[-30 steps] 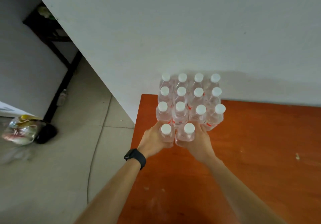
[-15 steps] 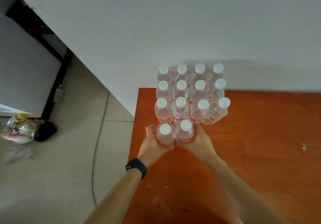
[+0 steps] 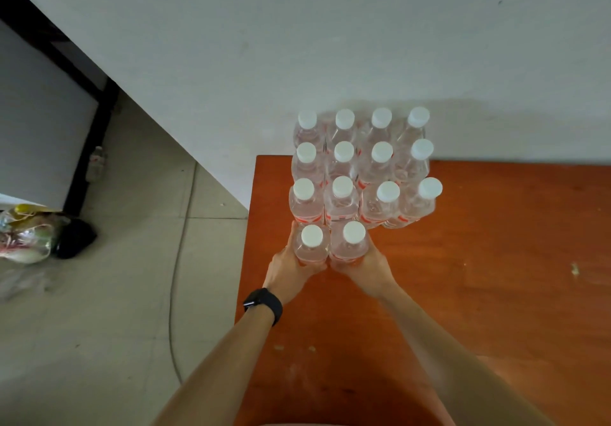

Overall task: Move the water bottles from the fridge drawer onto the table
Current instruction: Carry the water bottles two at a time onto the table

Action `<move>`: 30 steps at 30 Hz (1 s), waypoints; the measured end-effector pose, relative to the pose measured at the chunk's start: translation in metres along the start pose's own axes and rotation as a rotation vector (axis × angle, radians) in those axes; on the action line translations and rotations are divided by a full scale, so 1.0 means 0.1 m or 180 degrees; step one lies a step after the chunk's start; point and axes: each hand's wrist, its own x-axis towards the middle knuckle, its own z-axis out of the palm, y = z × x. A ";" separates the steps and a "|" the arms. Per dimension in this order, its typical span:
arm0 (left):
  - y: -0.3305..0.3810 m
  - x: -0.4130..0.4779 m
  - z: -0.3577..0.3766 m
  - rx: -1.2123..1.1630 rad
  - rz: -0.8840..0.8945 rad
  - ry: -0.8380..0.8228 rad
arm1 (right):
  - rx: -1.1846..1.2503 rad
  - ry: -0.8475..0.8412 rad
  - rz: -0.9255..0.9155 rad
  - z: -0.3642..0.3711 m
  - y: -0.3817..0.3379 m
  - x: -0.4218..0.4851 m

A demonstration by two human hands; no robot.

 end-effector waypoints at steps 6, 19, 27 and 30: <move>0.06 0.07 -0.01 0.0121 0.0022 0.0199 | 0.0098 0.0049 0.0031 0.06 0.02 0.04; 0.01 0.08 -0.01 0.0307 0.0013 0.0337 | 0.0248 0.0035 0.0222 0.10 -0.01 0.18; 0.04 0.07 -0.04 0.0455 0.0020 0.0287 | 0.0326 -0.0011 0.0327 0.07 -0.05 0.14; 0.06 0.07 -0.06 0.0561 -0.0030 0.0200 | 0.0225 -0.0072 0.0345 0.01 -0.07 0.09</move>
